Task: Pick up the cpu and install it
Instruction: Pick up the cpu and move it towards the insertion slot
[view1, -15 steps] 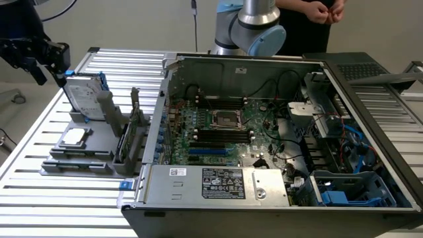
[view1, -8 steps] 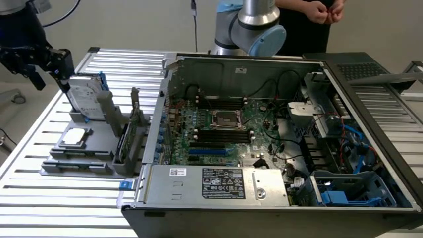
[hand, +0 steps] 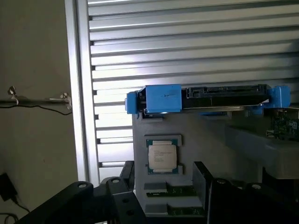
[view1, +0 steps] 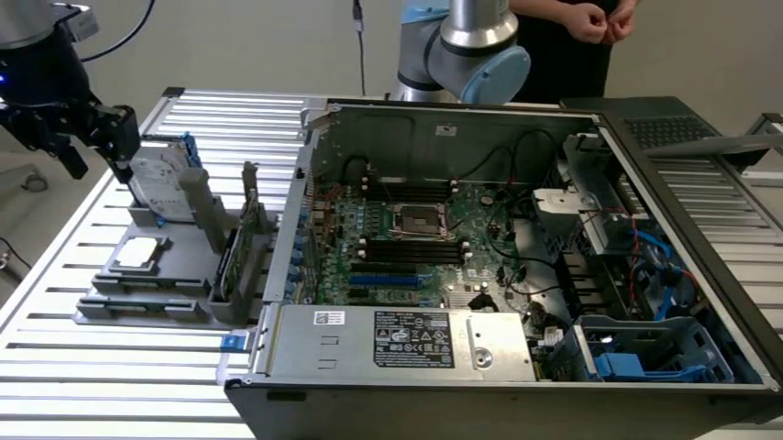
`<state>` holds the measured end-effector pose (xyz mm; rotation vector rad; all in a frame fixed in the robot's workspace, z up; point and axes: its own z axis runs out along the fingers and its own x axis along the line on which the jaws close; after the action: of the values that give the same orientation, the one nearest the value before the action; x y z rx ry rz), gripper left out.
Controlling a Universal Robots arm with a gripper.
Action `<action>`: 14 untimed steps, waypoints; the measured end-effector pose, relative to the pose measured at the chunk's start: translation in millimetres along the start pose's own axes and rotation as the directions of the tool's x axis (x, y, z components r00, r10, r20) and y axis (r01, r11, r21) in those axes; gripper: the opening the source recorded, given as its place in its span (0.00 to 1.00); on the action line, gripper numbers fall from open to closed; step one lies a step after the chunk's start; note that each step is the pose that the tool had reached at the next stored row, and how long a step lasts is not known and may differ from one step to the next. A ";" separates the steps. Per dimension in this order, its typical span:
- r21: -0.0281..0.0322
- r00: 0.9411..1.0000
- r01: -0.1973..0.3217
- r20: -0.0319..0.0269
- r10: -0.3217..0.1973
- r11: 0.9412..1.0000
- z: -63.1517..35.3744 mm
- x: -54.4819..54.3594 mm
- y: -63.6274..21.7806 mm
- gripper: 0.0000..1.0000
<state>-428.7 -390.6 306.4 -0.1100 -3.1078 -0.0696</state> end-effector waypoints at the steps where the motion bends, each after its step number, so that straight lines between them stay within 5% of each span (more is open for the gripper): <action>1: 0.000 1.000 0.000 0.000 0.000 1.000 1.8 -0.1 -0.7 0.62; 14: 0.000 1.000 0.000 0.000 0.000 1.000 24.9 -1.5 -10.4 0.62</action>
<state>-428.6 -400.0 281.0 -0.1100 -3.1078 -0.0696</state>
